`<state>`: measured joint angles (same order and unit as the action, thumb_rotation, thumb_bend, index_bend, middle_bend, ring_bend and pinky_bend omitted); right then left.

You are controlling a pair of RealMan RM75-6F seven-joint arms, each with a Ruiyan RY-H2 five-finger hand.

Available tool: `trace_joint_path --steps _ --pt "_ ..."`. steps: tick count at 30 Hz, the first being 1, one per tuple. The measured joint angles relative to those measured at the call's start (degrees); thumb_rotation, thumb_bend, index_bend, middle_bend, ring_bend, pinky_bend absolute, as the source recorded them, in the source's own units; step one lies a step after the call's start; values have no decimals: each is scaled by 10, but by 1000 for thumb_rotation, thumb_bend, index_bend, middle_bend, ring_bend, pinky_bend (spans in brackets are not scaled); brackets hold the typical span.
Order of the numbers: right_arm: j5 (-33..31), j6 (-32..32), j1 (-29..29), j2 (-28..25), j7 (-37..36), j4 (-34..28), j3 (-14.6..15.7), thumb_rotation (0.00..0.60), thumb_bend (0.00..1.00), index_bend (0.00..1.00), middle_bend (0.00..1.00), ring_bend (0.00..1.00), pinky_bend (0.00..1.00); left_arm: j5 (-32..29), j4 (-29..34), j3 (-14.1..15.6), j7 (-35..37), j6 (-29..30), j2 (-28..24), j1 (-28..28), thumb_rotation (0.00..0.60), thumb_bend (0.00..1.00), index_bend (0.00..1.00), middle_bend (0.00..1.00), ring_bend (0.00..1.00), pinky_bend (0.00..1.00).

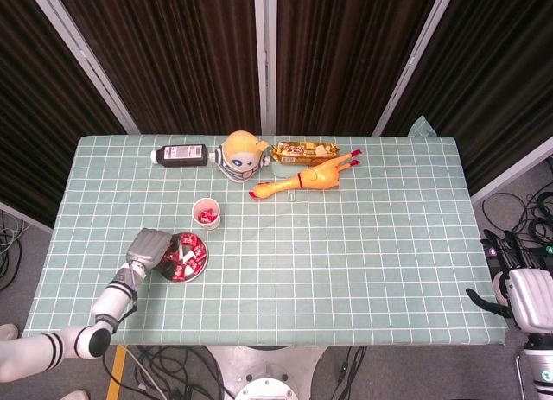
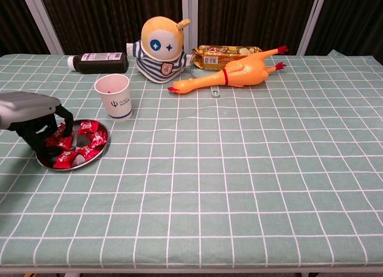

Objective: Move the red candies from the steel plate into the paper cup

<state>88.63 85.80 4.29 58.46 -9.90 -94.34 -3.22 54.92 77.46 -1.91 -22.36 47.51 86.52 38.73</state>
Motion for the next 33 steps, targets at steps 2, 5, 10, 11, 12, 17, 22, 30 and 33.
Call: trace_joint_path --steps 2,5,10,11,12,17,22,30,33 --pt "0 -1 0 0 1 -1 0 600 80 41 211 10 174 2 -4 0 3 -2 2 0 600 305 559 892 827 978" --pt "0 0 1 -1 1 -2 0 600 79 41 211 10 176 3 -11 0 6 -4 5 -1 600 307 581 896 828 978" --pt "1 0 0 -1 2 -3 1 600 79 41 211 10 177 14 -17 -1 21 -2 8 -4 600 346 631 906 830 978" --pt "1 0 0 -1 2 -3 1 600 79 41 211 10 177 17 -17 -2 26 -2 8 -5 600 353 638 907 830 978" --pt "1 0 0 -1 2 -4 0 600 80 41 211 10 178 19 -18 -3 30 -1 8 -6 600 365 645 908 830 978" --pt "2 1 0 -2 1 -4 0 600 79 41 211 10 179 36 -9 -9 50 6 -2 -10 600 380 649 908 830 978" --pt "3 -1 2 -1 0 -2 0 600 79 41 211 10 179 60 23 -28 83 28 -25 -14 600 380 649 909 830 978" --pt "2 0 1 0 -4 1 0 600 79 41 210 10 180 82 47 -92 124 31 -54 21 600 379 638 910 830 983" --pt "1 2 -1 1 -7 4 1 600 79 41 210 10 180 71 41 -107 125 10 -53 44 600 379 634 909 830 983"
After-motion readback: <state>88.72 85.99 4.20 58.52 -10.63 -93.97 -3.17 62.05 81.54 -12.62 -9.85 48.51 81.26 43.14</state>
